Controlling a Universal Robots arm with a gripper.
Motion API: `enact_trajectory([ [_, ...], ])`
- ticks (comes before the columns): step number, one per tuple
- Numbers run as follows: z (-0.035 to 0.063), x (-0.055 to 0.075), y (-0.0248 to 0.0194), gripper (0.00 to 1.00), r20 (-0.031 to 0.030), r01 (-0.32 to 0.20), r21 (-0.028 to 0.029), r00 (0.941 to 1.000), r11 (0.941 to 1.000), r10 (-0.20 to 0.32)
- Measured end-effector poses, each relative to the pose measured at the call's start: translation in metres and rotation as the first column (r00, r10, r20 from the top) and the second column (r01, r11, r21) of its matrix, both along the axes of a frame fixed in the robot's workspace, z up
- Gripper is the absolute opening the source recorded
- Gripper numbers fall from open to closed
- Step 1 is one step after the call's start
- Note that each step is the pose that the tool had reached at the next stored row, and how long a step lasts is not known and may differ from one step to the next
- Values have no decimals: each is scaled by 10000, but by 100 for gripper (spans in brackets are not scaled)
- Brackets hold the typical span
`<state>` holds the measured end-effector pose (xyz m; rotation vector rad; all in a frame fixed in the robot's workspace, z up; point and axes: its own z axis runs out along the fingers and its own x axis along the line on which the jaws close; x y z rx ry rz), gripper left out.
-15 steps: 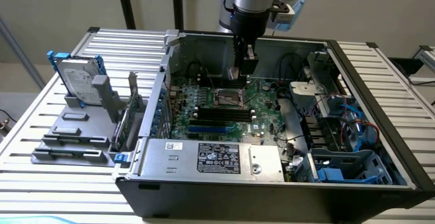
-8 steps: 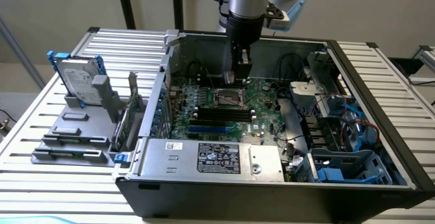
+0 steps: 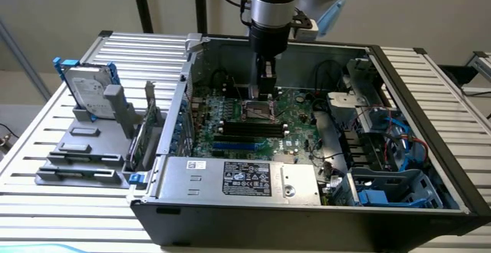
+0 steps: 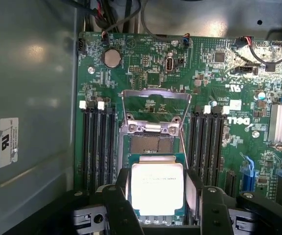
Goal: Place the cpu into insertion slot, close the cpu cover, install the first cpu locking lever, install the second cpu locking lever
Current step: 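Place the cpu into insertion slot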
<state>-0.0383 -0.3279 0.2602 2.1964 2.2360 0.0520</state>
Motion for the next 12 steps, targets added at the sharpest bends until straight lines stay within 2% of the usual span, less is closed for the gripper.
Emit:
enact_trajectory([
  [4, -59, -1, 0, 55, 72, 155, -5, 9999, 9999, -155],
  [12, -187, -12, 0, 55, 270, 368, -12, 9990, 9993, -367],
])
